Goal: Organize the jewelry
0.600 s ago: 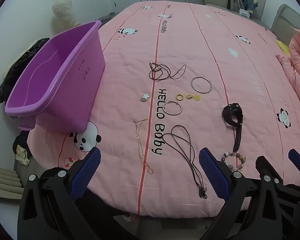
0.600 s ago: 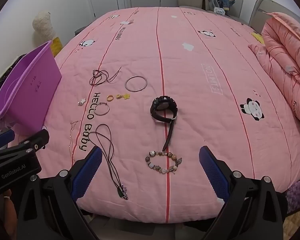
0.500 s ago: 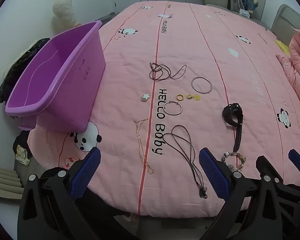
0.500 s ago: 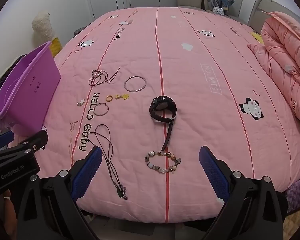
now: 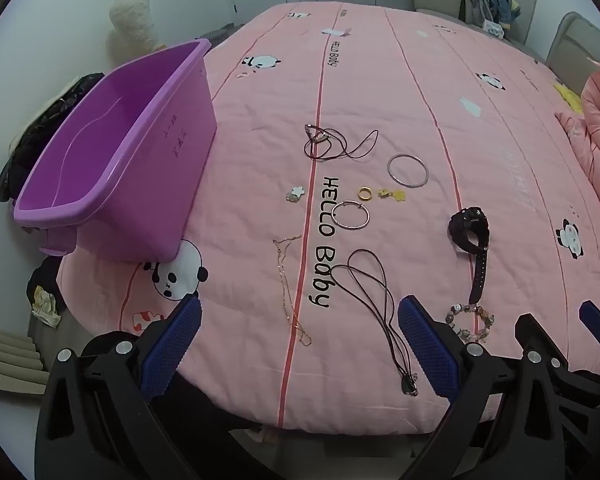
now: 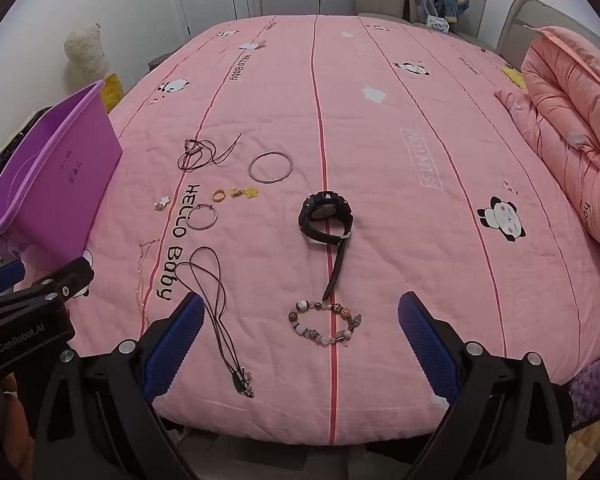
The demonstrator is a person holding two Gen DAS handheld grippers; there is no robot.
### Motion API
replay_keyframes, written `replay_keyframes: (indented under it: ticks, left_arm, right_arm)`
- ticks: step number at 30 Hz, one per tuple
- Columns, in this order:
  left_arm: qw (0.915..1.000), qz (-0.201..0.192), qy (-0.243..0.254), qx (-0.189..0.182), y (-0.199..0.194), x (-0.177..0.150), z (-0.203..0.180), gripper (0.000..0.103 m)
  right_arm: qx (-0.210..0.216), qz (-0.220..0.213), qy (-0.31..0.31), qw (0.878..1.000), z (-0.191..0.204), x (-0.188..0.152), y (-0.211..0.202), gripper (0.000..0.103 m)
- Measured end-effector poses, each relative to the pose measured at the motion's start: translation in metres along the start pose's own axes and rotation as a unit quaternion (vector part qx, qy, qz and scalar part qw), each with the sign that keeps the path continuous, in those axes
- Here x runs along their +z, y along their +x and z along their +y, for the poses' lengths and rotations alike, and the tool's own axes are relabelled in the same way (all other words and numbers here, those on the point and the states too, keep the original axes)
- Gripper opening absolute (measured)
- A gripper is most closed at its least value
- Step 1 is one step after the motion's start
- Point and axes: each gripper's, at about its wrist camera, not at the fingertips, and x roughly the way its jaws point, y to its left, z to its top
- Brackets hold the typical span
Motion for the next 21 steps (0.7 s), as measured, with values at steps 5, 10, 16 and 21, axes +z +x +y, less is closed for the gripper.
replay_keyframes:
  ticks: [5,10,16,21]
  left_arm:
    - [1.0000,-0.001,0.000,0.002,-0.0004,-0.0005,-0.0016,0.097]
    - [1.0000,0.000,-0.001,0.002,-0.0008,-0.0005,-0.0014,0.097]
    - [1.0000,-0.001,0.000,0.003,-0.0014,-0.0007,-0.0019,0.097]
    - [1.0000,-0.001,0.000,0.001,-0.0022,-0.0011,-0.0016,0.097]
  right_arm:
    - [0.000,0.001,0.001,1.000,-0.0001,-0.0002,0.0005,0.093]
    - [0.001,0.001,0.001,1.000,-0.0001,-0.0011,0.0005,0.093]
    - [0.002,0.001,0.001,1.000,0.0002,-0.0012,0.0002,0.093]
    - [0.003,0.001,0.001,1.000,-0.0002,-0.0021,0.0006,0.093]
